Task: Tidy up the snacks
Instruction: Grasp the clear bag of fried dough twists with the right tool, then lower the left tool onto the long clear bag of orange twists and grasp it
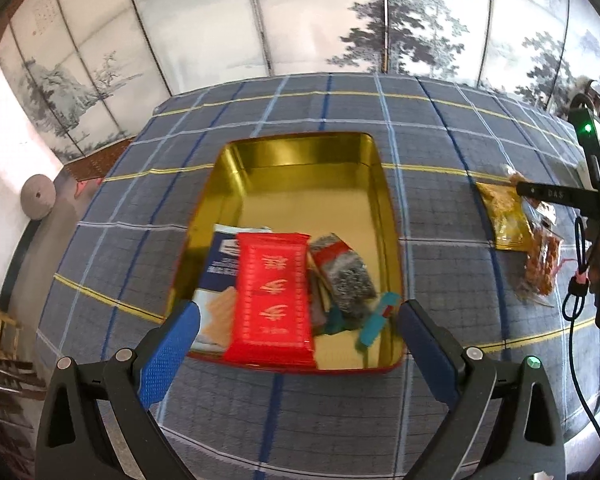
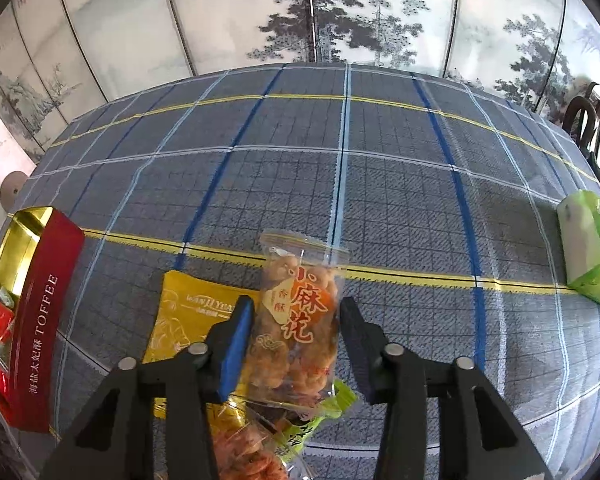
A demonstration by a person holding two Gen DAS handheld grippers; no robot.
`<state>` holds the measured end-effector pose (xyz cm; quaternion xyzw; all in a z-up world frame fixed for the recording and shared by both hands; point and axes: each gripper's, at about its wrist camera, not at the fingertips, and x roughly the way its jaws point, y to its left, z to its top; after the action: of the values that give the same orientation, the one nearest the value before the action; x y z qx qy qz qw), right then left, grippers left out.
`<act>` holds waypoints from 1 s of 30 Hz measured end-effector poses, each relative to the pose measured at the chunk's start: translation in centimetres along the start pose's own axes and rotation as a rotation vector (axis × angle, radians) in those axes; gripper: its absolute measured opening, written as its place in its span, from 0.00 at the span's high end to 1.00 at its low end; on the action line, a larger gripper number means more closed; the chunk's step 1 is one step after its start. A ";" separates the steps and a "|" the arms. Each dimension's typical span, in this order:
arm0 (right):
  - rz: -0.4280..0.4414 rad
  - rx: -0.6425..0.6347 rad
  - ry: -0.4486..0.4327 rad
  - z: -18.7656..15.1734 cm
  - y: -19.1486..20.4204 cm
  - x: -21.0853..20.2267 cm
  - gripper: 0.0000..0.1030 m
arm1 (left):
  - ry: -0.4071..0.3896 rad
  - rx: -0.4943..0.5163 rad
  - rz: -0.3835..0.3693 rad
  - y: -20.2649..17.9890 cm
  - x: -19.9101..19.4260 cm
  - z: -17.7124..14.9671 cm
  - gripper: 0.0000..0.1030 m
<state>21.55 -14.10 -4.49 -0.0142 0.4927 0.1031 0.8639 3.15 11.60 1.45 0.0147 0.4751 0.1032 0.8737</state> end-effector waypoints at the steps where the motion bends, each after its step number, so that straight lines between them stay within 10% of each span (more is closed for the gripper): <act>1: -0.005 -0.010 -0.004 0.1 0.1 0.0 0.60 | 0.002 0.005 -0.003 -0.3 0.1 0.1 0.04; 15: -0.068 -0.016 -0.152 -0.9 -2.9 -5.2 0.64 | -0.025 0.108 -0.096 -5.9 0.0 0.5 0.04; 30: -0.132 -0.059 -0.082 -7.0 -8.3 -5.0 0.64 | -0.030 0.204 -0.284 -14.1 2.1 0.4 0.04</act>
<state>14.77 -23.89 -4.42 -0.0680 0.4517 0.0608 0.8875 6.94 -1.76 -1.83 0.0374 0.4675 -0.0703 0.8804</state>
